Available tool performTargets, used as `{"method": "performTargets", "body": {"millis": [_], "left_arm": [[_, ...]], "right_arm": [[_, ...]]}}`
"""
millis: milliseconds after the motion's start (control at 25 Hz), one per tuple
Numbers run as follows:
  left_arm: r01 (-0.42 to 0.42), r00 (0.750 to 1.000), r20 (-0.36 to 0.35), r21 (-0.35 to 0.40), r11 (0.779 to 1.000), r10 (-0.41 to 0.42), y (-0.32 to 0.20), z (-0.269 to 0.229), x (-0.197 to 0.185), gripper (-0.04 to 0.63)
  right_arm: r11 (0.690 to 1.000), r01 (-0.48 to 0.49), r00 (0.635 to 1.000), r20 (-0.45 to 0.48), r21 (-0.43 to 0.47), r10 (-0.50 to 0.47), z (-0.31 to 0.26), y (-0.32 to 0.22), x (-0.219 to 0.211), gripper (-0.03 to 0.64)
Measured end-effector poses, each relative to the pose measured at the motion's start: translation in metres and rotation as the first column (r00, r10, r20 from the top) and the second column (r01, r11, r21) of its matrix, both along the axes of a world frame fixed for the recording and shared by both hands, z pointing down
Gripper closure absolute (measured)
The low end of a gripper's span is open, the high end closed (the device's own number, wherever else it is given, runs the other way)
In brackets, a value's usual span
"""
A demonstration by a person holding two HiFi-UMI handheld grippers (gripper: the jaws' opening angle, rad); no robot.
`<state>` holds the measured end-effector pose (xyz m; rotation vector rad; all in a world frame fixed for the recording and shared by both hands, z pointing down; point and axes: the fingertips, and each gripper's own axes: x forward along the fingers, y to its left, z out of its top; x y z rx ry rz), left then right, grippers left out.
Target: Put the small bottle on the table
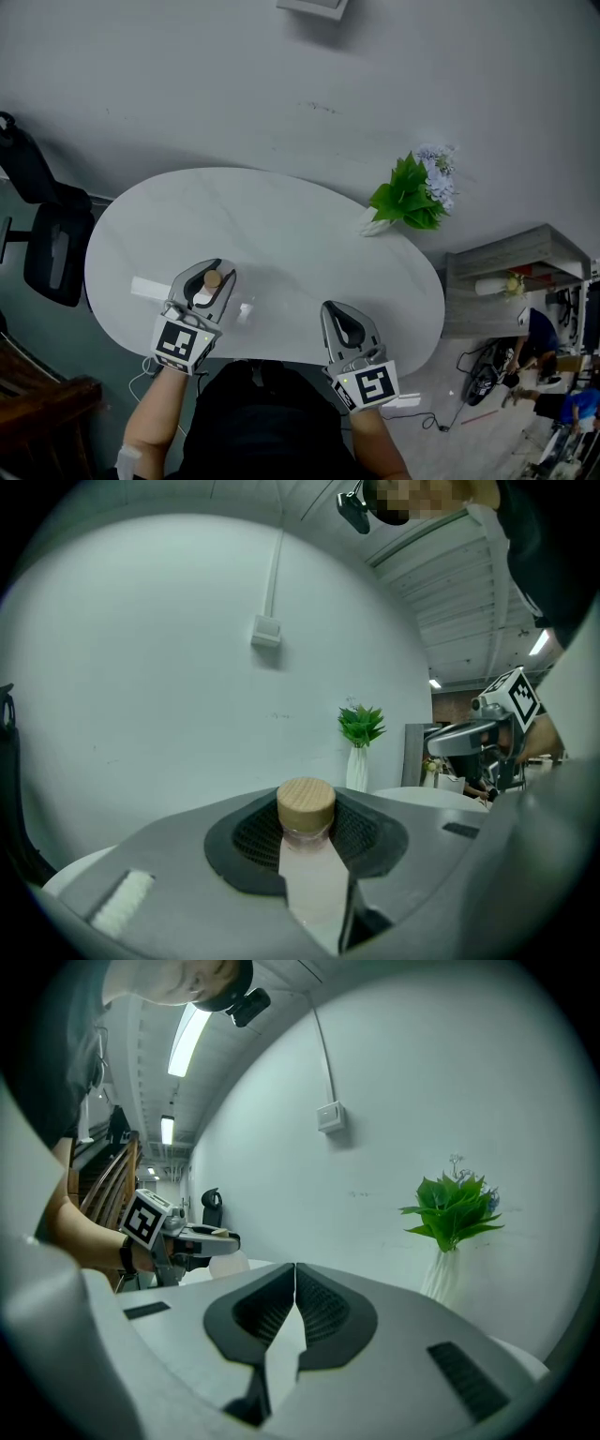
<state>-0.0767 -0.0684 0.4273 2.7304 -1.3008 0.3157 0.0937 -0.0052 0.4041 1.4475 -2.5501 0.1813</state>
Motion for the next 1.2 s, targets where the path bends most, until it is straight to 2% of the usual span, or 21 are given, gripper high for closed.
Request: {"method": "performTargets", "body": {"millis": [760, 1200], "left_arm": [[-0.097, 0.993, 0.06, -0.025, 0.995, 0.099, -0.039, 0.058, 0.033, 0.485], [-0.079, 0.993, 0.088, -0.056, 0.995, 0.083, -0.056, 0.097, 0.036, 0.485]], "right_arm": [[0.998, -0.005, 1.0, 0.001, -0.058, 0.006, 0.026, 0.002, 0.01, 0.611], [0.996, -0.005, 1.0, -0.02, -0.091, 0.003, 0.039, 0.002, 0.012, 0.611]]}}
